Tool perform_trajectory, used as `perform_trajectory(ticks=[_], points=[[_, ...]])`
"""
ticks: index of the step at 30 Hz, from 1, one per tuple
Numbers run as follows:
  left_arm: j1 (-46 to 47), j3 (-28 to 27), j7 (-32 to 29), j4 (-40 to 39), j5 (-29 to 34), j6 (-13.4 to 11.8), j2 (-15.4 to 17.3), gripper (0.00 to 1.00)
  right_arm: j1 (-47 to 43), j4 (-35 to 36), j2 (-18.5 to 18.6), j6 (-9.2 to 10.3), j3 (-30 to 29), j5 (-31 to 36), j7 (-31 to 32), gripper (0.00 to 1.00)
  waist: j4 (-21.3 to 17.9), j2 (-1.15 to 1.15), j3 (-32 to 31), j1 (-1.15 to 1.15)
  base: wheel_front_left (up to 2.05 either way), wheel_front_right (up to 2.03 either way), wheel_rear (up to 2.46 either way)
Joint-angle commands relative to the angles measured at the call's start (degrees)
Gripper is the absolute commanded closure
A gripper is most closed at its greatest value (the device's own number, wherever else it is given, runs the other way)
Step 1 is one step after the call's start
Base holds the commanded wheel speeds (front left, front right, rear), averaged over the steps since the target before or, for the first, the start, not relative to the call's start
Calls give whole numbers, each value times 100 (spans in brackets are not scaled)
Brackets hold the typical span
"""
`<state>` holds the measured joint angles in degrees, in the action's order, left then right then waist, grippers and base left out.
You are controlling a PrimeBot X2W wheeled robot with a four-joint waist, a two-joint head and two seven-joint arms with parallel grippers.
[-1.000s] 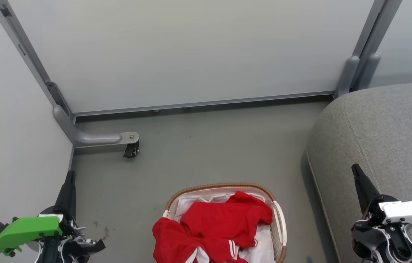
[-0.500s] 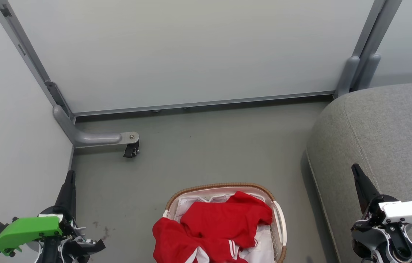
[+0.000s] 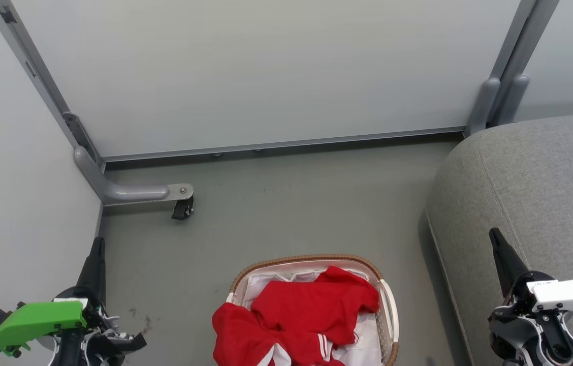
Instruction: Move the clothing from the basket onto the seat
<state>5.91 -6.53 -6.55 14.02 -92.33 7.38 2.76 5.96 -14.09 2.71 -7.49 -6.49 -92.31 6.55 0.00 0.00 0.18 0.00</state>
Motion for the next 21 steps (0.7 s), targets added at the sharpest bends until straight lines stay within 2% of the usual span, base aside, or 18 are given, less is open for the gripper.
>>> perform_trajectory(ticks=[1, 2, 13, 21], points=[[67, -12, -12, -7, -19, 26, 23, 100, 49, 19, 35, 0, -11, -21, 13, 100, 0, 0, 0, 0, 0, 0, 0], [-6, 6, 4, 16, 3, 0, -3, 0, -9, -18, -5, 0, 4, 4, -7, 0, 0, 0, 0, 0, 0, 0, 0], [-197, 275, 205, 187, 87, -9, -36, 0, -197, -250, -63, 1, 91, 130, -201, 0, 0, 0, -3, 0, 0, 0, 0], [-207, 460, 422, 137, 375, -6, -29, 0, -190, -331, -51, 1, 11, 496, -418, 0, 3, 0, -6, 0, 0, 0, 0]])
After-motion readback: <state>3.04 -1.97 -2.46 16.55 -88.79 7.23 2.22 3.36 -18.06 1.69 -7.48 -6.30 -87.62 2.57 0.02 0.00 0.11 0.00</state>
